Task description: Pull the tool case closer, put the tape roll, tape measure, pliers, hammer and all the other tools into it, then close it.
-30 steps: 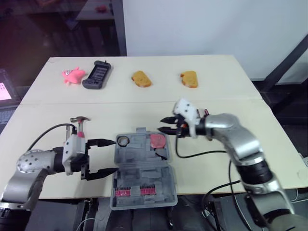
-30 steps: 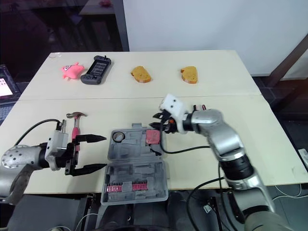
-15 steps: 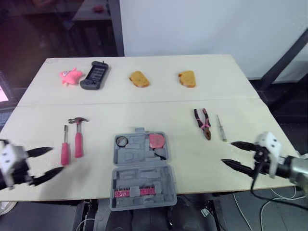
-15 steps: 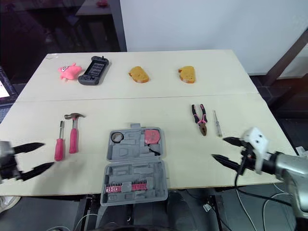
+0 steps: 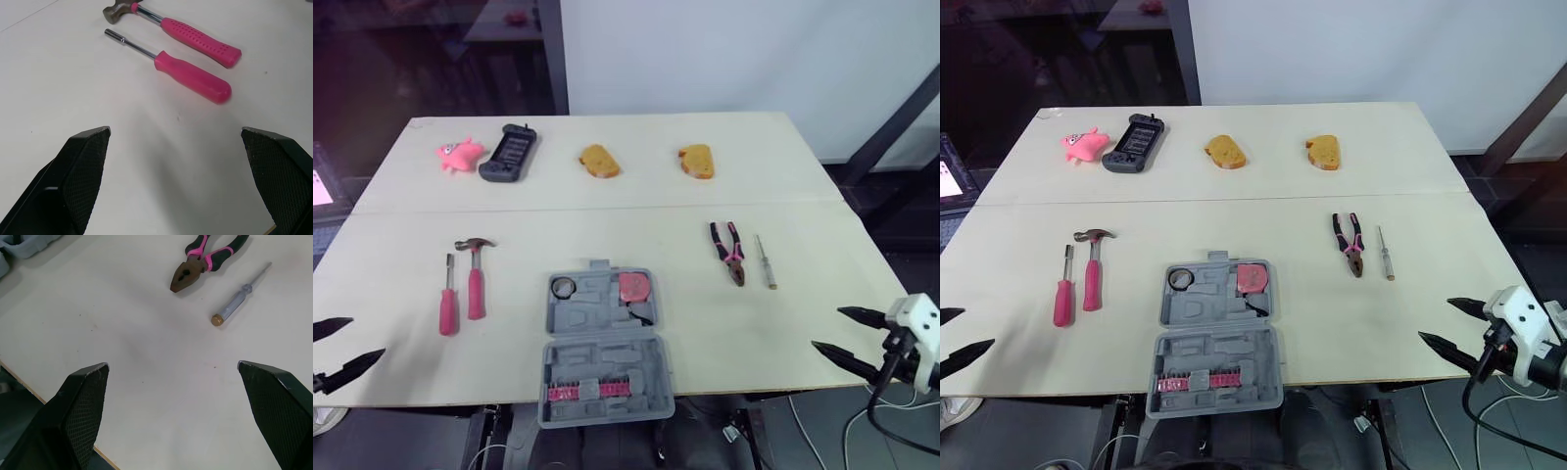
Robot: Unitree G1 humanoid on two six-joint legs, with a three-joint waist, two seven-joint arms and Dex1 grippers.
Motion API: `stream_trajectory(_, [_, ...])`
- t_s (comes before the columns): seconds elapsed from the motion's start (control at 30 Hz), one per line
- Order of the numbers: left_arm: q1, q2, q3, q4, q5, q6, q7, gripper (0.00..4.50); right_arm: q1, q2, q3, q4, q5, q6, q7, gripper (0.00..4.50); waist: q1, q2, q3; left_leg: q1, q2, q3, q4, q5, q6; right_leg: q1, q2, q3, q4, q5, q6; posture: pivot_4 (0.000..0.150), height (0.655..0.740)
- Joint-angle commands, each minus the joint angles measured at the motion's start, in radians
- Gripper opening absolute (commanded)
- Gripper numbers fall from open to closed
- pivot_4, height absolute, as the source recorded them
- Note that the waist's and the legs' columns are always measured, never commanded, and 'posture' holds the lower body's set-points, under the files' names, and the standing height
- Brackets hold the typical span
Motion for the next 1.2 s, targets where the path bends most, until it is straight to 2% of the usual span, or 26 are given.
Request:
stream_trajectory(0.03, [0.004,-0.012,-0.010,-0.056,-0.004,0.003,-0.002,4.50,0.007,0.002,-0.008,-0.051,0.016,0.004,-0.027,4.45,0.000,0.000,0.000,0.000,0.000,0.000,0.000,0.000,0.000,0.000,0.000,0.000,0.000,0.000,0.000,0.150,0.7400])
stream_trajectory(0.13, [0.030,-0.058,-0.040,-0.197,-0.019,0.033,0.005,4.50,-0.007,0.020,0.010,-0.151,0.047,0.090,-0.093,4.45,0.000,0.000,0.000,0.000,0.000,0.000,0.000,0.000,0.000,0.000,0.000,0.000,0.000,0.000,0.000,0.150,0.7400])
stream_trajectory(0.3, [0.094,-0.148,-0.119,-0.540,-0.070,0.149,0.032,4.50,-0.117,0.094,0.101,-0.386,0.117,0.416,-0.361,4.45,-0.001,0.000,-0.001,0.000,0.000,0.000,0.001,0.000,-0.001,0.001,0.000,0.001,0.001,0.001,0.001,0.150,0.7400])
stream_trajectory(0.47, [0.112,-0.193,-0.198,-0.772,-0.097,0.215,0.056,4.50,-0.283,0.240,0.286,-0.479,0.020,0.650,-0.695,4.45,0.000,-0.001,-0.001,0.000,0.000,-0.001,0.001,0.001,-0.001,0.001,0.001,0.001,0.001,0.001,0.002,0.150,0.7400])
stream_trajectory(0.57, [0.084,-0.206,-0.235,-0.844,-0.103,0.252,0.079,4.50,-0.386,0.353,0.352,-0.436,-0.046,0.727,-0.859,4.45,0.001,0.000,-0.001,-0.001,0.000,-0.001,0.001,0.001,-0.002,0.000,0.000,0.001,0.001,0.001,0.000,0.150,0.7400])
stream_trajectory(0.73, [0.057,-0.209,-0.277,-0.925,-0.114,0.284,0.087,4.50,-0.528,0.485,0.393,-0.304,-0.133,0.788,-1.036,4.45,0.000,0.000,-0.001,-0.001,-0.001,-0.001,0.001,0.001,-0.002,0.000,0.000,0.001,0.001,0.001,0.002,0.150,0.7400])
stream_trajectory(0.93, [0.043,-0.209,-0.298,-1.004,-0.142,0.327,0.096,4.50,-0.635,0.553,0.396,-0.130,-0.178,0.784,-1.103,4.45,-0.001,0.000,-0.001,-0.001,0.000,-0.001,0.001,0.001,-0.002,-0.001,0.001,0.001,0.002,0.002,0.003,0.150,0.7400])
stream_trajectory(1.2, [0.021,-0.219,-0.314,-1.077,-0.171,0.377,0.139,4.50,-0.709,0.546,0.389,0.056,-0.201,0.709,-1.088,4.45,-0.002,0.000,-0.001,-0.001,0.000,-0.001,0.001,0.001,-0.002,-0.001,0.001,0.001,0.002,0.002,0.004,0.150,0.7400])
